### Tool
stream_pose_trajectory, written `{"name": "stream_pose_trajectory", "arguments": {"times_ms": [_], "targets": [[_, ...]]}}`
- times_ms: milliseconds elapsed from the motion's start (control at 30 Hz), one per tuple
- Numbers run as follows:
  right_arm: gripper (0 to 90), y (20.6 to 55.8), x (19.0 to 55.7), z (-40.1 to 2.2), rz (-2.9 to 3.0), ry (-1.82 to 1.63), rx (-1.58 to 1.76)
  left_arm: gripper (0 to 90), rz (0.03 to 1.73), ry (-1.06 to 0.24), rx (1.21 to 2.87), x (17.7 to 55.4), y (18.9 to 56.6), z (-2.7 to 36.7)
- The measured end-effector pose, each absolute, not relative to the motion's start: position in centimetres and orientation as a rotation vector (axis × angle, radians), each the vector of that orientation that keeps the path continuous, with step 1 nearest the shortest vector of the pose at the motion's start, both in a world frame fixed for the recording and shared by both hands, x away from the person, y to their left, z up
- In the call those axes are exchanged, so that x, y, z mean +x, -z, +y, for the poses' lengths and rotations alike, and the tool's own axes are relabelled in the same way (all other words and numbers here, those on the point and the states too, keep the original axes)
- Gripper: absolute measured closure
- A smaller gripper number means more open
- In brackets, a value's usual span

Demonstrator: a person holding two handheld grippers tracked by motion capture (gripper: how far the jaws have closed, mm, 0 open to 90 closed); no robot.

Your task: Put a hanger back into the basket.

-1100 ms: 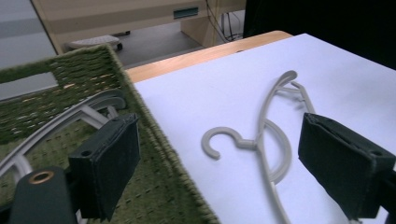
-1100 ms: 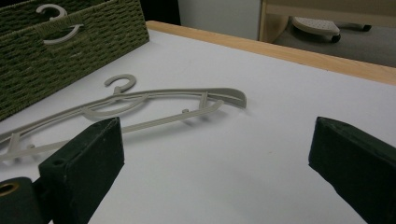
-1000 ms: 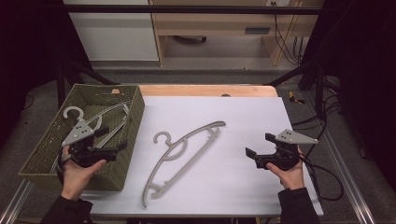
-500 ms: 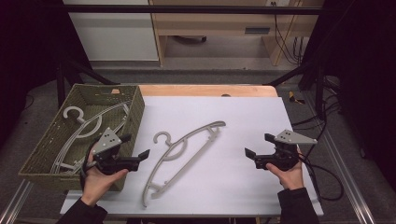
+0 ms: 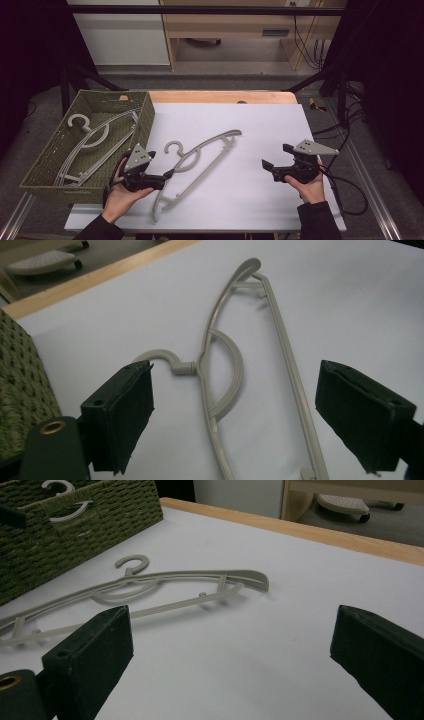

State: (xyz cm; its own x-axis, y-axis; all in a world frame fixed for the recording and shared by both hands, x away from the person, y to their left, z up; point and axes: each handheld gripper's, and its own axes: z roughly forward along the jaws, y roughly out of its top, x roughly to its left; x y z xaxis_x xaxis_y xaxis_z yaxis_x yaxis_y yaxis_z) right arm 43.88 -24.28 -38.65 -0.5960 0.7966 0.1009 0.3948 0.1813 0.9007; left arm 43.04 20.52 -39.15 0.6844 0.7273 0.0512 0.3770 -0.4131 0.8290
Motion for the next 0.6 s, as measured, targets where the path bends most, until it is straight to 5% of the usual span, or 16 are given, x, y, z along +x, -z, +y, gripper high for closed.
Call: {"name": "stream_pose_trajectory", "arguments": {"times_ms": [600], "targets": [[3.7, 38.9, 44.0, -24.0, 2.101, -1.379, 1.122, 27.8, 1.013, -0.415, 2.228, 45.0, 44.3, 18.4]]}}
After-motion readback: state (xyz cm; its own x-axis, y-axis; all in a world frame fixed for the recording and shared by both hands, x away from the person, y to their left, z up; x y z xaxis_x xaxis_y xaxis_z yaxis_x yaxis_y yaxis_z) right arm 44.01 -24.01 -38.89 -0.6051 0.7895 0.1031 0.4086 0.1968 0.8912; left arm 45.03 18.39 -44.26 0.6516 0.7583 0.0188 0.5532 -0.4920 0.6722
